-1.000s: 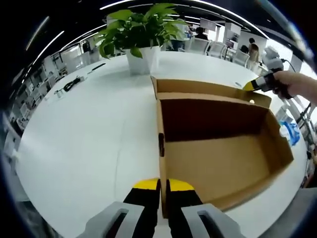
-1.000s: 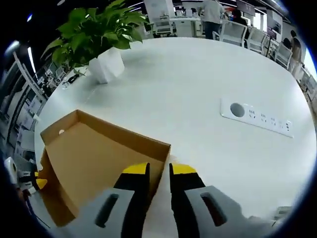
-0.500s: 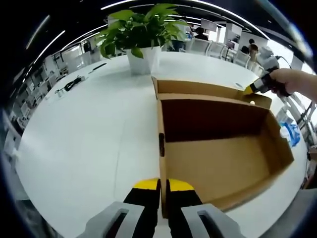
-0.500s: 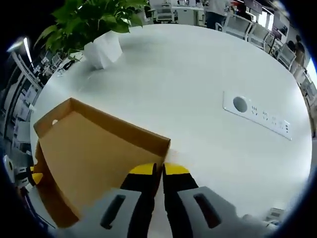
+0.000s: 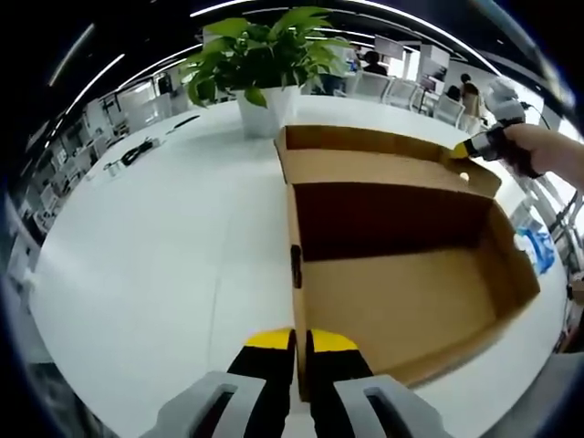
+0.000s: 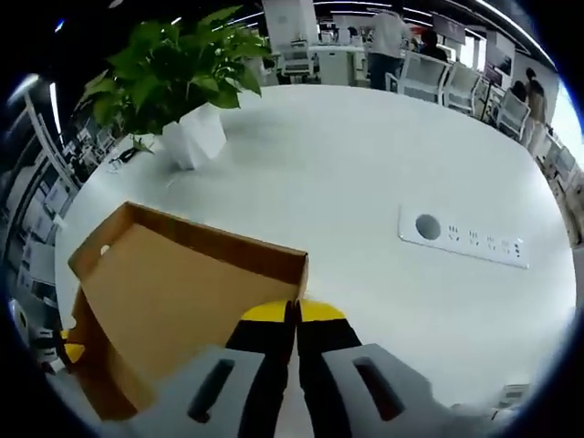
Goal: Operate the shoe box by opening the lid, removing the specified soft item, and placing it in the target area until the item is outside and the box remains undamaged.
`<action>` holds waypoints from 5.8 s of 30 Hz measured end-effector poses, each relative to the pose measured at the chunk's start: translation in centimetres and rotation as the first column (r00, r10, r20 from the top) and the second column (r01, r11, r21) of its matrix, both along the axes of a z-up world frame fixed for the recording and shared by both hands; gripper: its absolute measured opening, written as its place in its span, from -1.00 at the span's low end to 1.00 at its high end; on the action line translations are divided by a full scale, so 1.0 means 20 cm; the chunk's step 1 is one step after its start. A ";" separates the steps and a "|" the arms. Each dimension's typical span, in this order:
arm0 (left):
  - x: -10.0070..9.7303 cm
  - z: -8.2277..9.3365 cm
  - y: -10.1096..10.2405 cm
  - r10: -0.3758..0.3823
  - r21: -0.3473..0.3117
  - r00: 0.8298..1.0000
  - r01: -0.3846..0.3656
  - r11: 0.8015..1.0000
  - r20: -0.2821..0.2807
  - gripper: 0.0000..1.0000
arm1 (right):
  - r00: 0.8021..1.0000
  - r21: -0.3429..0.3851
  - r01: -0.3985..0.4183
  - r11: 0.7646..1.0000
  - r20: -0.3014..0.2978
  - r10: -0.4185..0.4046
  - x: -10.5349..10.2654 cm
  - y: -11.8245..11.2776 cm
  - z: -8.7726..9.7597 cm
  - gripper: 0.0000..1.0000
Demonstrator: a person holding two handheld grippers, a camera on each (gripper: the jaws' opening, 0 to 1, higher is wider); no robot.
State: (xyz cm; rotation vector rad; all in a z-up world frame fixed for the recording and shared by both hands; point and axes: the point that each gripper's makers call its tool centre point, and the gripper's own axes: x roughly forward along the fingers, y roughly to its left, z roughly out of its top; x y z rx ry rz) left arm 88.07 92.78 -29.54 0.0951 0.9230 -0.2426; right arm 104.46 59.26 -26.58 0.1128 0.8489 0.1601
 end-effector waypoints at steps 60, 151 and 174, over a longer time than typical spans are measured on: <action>0.03 -0.03 0.00 0.053 0.003 0.999 -0.053 0.999 0.011 -0.91 | 0.949 0.029 -0.047 0.998 0.313 0.036 -0.11 0.04 0.48 -1.00; 0.07 -0.04 0.00 0.053 -0.010 0.997 -0.052 0.999 0.063 -0.92 | 0.858 -0.208 -0.103 0.973 0.477 0.193 -0.92 0.17 0.49 -1.00; 0.08 -0.03 -0.01 0.035 -0.035 0.995 -0.032 0.999 0.098 -0.91 | 0.863 -0.249 -0.102 0.963 0.459 0.210 -1.01 0.20 0.36 -1.00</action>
